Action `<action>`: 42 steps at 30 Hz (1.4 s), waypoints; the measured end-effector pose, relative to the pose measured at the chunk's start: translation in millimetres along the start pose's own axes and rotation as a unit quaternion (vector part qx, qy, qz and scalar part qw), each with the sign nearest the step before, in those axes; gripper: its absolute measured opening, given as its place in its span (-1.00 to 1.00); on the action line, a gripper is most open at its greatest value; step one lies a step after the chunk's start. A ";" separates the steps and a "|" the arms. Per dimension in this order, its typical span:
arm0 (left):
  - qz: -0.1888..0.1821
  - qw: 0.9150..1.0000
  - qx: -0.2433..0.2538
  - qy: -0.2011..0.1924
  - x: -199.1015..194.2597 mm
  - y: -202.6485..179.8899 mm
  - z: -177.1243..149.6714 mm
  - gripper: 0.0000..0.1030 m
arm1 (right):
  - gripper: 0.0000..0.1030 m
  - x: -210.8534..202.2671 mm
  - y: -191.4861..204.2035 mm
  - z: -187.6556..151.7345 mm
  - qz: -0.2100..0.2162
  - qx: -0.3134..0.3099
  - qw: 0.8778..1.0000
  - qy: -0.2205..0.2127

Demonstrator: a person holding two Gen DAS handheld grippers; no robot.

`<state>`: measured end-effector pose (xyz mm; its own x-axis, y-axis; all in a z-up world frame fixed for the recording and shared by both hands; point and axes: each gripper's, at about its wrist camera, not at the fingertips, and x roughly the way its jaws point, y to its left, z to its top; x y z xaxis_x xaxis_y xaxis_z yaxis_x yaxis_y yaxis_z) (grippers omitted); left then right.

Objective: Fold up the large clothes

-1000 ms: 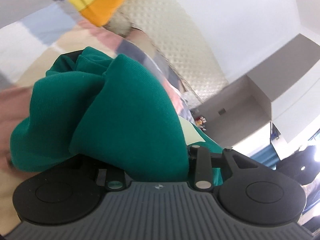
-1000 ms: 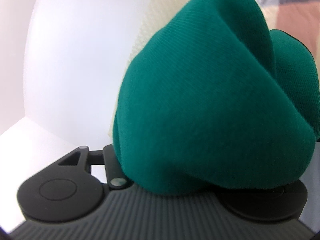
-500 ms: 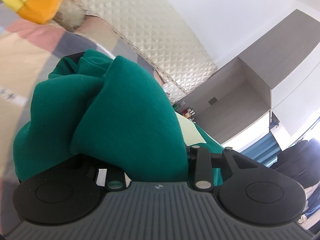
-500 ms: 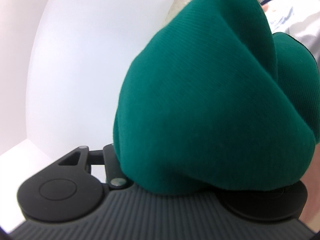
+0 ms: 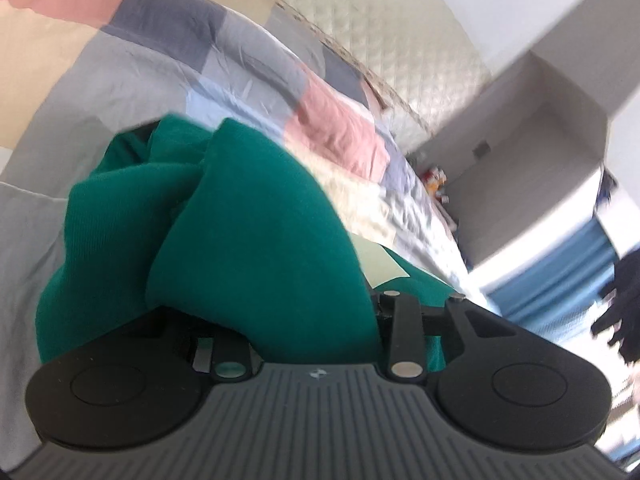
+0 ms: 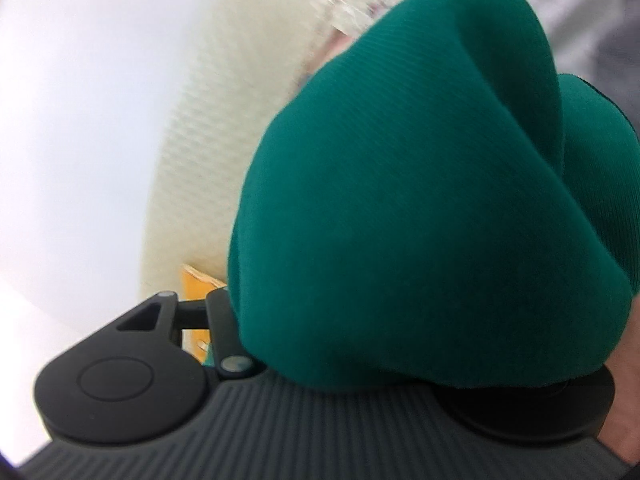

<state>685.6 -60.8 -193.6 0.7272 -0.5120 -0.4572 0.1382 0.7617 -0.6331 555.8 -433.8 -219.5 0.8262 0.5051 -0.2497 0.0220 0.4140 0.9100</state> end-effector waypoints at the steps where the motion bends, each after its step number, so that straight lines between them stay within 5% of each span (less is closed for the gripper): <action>1: -0.004 1.000 0.017 -0.004 1.3 2.5 -4.0 -0.24 | 0.17 -2.4 -6.6 -4.1 -0.001 -0.006 1.000 0.001; 13: -0.009 0.999 0.048 0.006 -23.3 16.0 -64.4 -0.10 | 0.22 -23.4 -35.7 -18.9 -0.040 -0.043 0.998 0.025; 19: -0.003 1.000 0.028 0.007 -38.8 21.2 -74.5 -0.05 | 0.28 -35.7 -14.0 -23.7 -0.057 -0.056 0.997 0.017; 26: 0.034 0.998 0.013 0.044 -65.2 10.3 -67.4 0.29 | 0.44 -73.9 -5.8 -24.2 -0.105 -0.006 0.994 0.020; 34: 0.080 0.991 0.093 0.051 -140.2 -33.7 -64.1 0.34 | 0.45 -132.3 48.3 -47.6 -0.168 -0.080 0.982 0.025; 42: 0.097 0.981 0.164 0.025 -239.9 -114.5 -60.4 0.34 | 0.45 -188.1 143.5 -105.9 -0.154 -0.185 0.970 0.027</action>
<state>454.7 -49.2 -49.1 0.7280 -0.3568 -0.5854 0.2149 0.9296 -0.2994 343.9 -389.2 -76.9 0.7814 0.3490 -0.5174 0.0510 0.7905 0.6103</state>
